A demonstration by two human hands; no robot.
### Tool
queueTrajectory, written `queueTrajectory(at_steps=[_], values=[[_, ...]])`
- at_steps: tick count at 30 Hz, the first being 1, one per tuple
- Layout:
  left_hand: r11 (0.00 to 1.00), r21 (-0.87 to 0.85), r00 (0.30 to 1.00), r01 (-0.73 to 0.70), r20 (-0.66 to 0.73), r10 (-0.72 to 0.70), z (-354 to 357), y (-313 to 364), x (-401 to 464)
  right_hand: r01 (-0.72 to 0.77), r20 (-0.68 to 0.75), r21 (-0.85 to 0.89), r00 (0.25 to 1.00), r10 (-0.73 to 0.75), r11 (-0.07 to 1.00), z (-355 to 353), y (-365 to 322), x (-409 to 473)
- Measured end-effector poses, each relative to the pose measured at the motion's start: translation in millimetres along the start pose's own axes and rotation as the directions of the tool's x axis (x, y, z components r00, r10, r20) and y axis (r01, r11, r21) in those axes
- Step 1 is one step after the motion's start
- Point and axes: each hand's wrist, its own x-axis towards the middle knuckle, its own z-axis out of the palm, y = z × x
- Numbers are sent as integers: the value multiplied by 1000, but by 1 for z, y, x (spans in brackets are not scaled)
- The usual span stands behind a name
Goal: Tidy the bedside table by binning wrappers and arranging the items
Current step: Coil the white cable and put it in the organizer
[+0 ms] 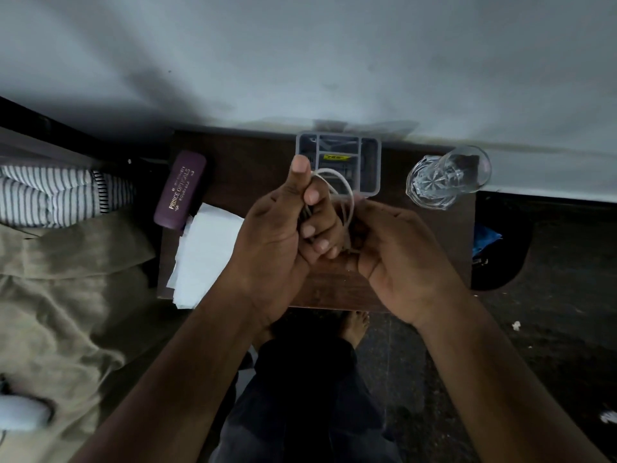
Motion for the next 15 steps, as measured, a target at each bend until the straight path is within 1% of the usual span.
queueTrajectory(at_steps=[2,4,6,8,9,11,13,14,15], values=[[1000,-1,1000,-3,-19,3,-3,-3,0,-20,16,73,1000,19,997,2,4,-4],[1000,-22,999,6,-42,-7,-3,-5,0,-9,3,93,1000,9,996,6,8,-6],[997,-79,997,-4,-78,-3,-3,-6,0,16,-7,109,1000,-15,994,9,10,-6],[994,-98,992,-42,-126,30,-2,-7,-1,75,-24,87,997,-74,993,10,12,-6],[995,-76,987,-63,-155,51,-1,-8,-1,107,-34,53,994,-105,993,11,13,-7],[994,19,969,-106,-222,107,0,-10,-1,165,-70,-62,983,-169,984,11,15,-6],[980,153,938,-127,-304,169,1,-11,-2,209,-92,-204,968,-232,956,11,16,-3],[956,270,918,-115,-340,206,0,-12,-4,225,-96,-249,962,-255,942,10,15,-1],[908,412,898,-75,-367,241,-1,-12,-6,234,-96,-264,959,-266,936,9,13,0]])
